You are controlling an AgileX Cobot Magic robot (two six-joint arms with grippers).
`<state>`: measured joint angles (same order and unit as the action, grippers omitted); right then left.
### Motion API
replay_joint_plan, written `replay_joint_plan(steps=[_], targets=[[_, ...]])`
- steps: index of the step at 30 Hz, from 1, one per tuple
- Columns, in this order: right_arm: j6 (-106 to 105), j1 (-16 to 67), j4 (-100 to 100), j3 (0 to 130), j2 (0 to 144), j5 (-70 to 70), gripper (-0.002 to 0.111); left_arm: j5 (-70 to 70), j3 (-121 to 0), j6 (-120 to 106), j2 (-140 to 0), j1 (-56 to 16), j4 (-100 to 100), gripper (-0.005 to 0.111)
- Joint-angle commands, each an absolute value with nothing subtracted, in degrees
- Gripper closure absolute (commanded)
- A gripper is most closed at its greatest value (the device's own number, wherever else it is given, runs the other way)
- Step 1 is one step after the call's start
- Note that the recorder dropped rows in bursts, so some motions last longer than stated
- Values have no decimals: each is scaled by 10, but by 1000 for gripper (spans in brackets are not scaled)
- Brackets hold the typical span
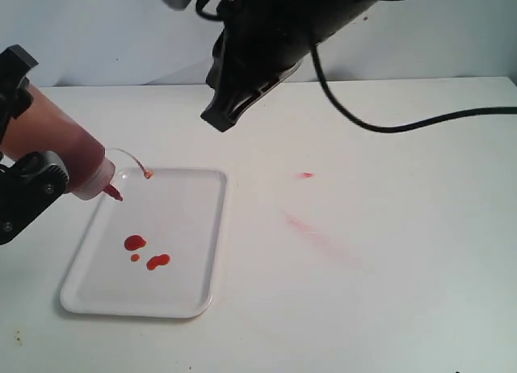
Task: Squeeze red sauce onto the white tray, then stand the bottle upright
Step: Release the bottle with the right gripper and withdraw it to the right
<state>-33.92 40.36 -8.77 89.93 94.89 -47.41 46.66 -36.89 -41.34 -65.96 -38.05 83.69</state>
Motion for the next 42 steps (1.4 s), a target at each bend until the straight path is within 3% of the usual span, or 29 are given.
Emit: replay_joint_plan(steps=[1,5,10,15,18,25,42], targets=[[-357,399,-149,839,896,-464,108,460,-374,-410,-661,-382,831,107],[-359,394,-137,714,829,-384,108,463,-364,-410,-693,-382,823,107],[-340,329,-148,552,676,-250,108,468,-363,-386,-738,-382,823,107],[-335,291,-160,545,575,-255,108,463,-363,-297,-741,-382,822,107],[-330,291,-158,526,582,-257,108,464,-363,-291,-741,-382,800,107],[-314,291,-158,447,585,-124,108,461,-363,-251,-741,-382,781,107],[-309,291,-158,441,585,-112,108,437,-363,-238,-741,-382,678,107]])
